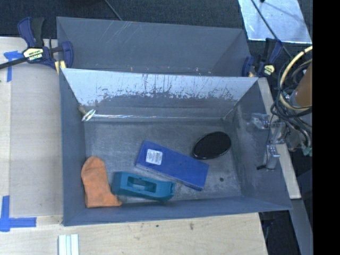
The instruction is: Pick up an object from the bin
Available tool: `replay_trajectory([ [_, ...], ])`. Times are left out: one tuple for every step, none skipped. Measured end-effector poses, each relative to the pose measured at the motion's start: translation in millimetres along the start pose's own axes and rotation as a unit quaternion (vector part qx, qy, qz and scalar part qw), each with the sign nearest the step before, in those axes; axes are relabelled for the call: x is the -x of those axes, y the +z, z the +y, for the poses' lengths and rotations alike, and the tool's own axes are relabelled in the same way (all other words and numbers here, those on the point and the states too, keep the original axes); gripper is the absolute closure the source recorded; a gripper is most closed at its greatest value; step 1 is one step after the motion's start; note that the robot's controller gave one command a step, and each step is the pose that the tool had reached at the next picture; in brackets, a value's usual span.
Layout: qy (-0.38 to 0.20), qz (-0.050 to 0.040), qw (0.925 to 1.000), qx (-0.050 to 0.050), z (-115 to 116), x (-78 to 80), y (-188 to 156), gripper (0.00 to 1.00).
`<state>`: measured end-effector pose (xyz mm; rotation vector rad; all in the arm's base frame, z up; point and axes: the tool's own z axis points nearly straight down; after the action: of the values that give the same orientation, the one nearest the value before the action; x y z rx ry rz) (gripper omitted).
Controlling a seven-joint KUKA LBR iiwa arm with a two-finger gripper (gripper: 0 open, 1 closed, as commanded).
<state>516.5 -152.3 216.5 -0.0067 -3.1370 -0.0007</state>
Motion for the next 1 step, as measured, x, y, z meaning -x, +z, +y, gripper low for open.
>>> replay_trajectory([
  [-0.002, -0.0034, 1.0000, -0.001, 1.0, 0.9, -4.4, 0.00],
])
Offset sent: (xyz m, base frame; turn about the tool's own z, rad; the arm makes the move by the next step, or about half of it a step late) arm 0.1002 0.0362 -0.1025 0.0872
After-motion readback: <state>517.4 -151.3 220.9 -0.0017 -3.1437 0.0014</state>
